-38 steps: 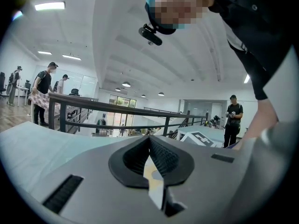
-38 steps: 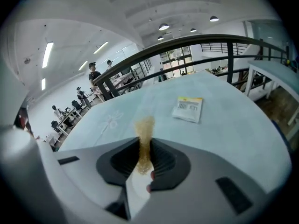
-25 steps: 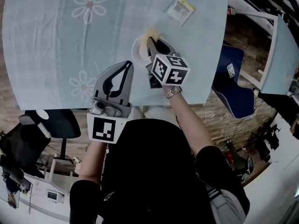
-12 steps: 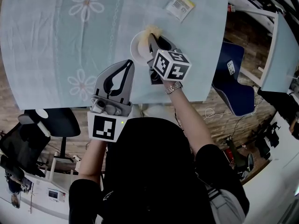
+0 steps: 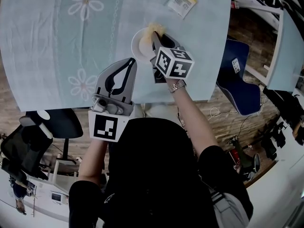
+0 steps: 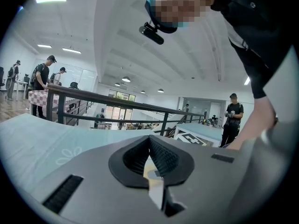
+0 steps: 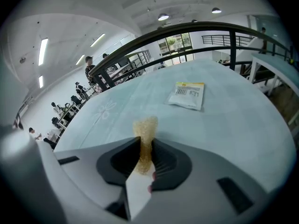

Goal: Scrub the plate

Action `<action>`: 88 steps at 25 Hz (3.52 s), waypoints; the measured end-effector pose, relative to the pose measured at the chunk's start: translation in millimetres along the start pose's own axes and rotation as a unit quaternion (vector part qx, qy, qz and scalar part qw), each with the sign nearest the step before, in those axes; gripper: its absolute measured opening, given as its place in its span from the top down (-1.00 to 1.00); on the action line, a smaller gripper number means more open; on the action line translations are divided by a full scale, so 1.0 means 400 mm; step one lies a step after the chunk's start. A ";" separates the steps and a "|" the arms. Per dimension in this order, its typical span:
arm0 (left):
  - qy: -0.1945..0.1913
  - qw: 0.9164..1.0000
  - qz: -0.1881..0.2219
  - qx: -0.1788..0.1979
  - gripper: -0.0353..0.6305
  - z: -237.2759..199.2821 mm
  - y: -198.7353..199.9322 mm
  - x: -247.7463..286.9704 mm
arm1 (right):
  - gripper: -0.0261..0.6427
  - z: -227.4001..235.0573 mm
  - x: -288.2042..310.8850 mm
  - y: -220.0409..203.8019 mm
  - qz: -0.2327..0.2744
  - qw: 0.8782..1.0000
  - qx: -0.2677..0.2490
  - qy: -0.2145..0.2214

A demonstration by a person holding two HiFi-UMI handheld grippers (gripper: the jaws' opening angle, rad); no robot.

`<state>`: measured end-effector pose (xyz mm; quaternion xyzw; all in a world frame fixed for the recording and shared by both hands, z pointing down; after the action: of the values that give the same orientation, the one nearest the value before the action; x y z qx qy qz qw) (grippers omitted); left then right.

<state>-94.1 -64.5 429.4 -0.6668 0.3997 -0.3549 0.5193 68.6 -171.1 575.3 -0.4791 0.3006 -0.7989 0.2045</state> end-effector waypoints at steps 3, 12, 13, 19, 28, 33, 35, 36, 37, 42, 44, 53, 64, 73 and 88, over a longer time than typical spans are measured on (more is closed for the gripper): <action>-0.003 1.000 0.000 0.003 0.85 0.002 0.002 0.003 | 0.74 0.007 -0.006 -0.003 -0.002 1.000 -0.001 -0.003; 0.003 1.000 -0.001 0.001 0.85 0.011 0.009 -0.005 | 0.74 0.025 -0.028 -0.001 -0.005 1.000 -0.003 -0.018; 0.002 1.000 -0.002 0.002 0.85 0.013 0.008 -0.006 | 0.74 0.030 -0.031 -0.002 -0.006 1.000 -0.004 -0.020; -0.006 1.000 0.001 0.004 0.85 0.028 0.015 -0.009 | 0.74 0.061 -0.054 -0.013 -0.001 1.000 -0.002 -0.031; -0.018 1.000 0.003 0.008 0.85 0.056 0.015 -0.013 | 0.74 0.098 -0.085 -0.032 0.004 0.999 0.004 -0.044; -0.024 1.000 0.006 0.013 0.85 0.075 0.021 -0.021 | 0.74 0.104 -0.119 -0.030 -0.005 0.998 0.008 -0.056; -0.025 1.000 0.009 0.015 0.86 0.083 0.023 -0.021 | 0.74 0.110 -0.126 -0.032 -0.005 0.998 0.007 -0.057; -0.024 1.000 0.011 0.015 0.85 0.086 0.025 -0.023 | 0.74 0.112 -0.129 -0.032 -0.005 0.998 0.006 -0.058; -0.024 1.000 0.013 0.015 0.85 0.089 0.027 -0.026 | 0.74 0.112 -0.133 -0.033 -0.006 0.998 0.006 -0.060; -0.028 0.999 0.016 0.018 0.85 0.098 0.034 -0.043 | 0.74 0.113 -0.162 -0.031 -0.001 0.997 0.017 -0.072; -0.025 0.999 0.016 0.018 0.85 0.099 0.036 -0.051 | 0.74 0.107 -0.176 -0.027 0.000 0.997 0.023 -0.071; -0.003 1.000 0.015 0.019 0.85 0.071 0.033 -0.086 | 0.74 0.020 -0.177 -0.023 -0.005 0.999 0.021 -0.033; 0.023 1.000 0.014 0.013 0.86 0.049 0.030 -0.114 | 0.74 -0.102 -0.104 -0.016 -0.020 0.999 0.032 0.024; 0.040 0.999 0.007 0.010 0.85 0.014 0.023 -0.123 | 0.74 -0.133 -0.038 -0.045 -0.051 0.997 0.037 0.047; 0.026 1.000 0.001 0.007 0.85 0.018 0.005 -0.103 | 0.74 -0.084 -0.017 -0.072 -0.065 0.997 0.030 0.017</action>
<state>-105.7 -24.6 423.8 -0.6538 0.4110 -0.3742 0.5134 40.6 -136.0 578.2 -0.4779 0.2480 -0.8271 0.1612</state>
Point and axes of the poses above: the fingertips, and each gripper's own axes: x forward along the fingers, z to its right, y out of its top, the point moved 9 cm from there along -x, backward along the fingers, and after that the axes turned 11 degrees about z, right-handed, at the moved point
